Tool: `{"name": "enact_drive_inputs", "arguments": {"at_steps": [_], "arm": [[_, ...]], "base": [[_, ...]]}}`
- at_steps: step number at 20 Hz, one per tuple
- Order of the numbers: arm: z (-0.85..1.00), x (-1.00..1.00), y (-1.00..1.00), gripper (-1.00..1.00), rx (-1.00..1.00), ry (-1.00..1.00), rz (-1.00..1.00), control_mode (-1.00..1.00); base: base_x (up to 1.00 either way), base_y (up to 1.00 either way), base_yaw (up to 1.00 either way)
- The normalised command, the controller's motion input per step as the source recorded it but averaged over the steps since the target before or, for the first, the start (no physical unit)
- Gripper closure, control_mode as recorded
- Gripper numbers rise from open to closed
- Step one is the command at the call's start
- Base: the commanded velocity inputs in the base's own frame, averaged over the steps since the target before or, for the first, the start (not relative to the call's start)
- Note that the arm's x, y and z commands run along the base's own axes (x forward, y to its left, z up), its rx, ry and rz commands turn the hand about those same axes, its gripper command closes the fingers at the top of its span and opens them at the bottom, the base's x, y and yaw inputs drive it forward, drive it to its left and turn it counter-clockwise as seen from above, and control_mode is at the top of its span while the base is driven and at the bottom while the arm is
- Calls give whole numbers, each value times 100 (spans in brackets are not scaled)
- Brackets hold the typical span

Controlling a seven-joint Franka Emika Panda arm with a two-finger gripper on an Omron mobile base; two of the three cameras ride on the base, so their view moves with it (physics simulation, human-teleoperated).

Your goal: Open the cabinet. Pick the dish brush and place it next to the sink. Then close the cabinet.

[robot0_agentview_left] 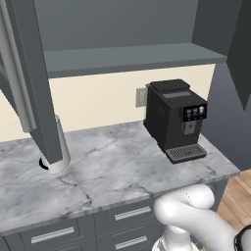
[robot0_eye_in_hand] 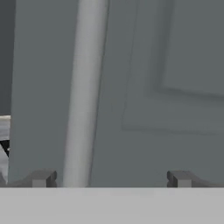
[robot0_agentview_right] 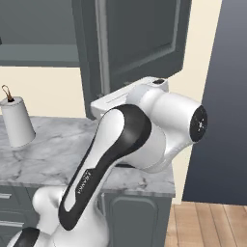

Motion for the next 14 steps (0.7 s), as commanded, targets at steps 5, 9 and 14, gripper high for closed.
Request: {"name": "enact_drive_inputs", "arguments": {"at_steps": [5, 9, 14], "arm": [[-1, 74, 100, -100, -6, 3, -11, -100], [-10, 80, 100, -100, -1, 0, -20, -100], [0, 43, 89, -100, 0, 0, -22, -100]], "base": [[0, 0, 0], [0, 0, 0], [0, 0, 0]]}}
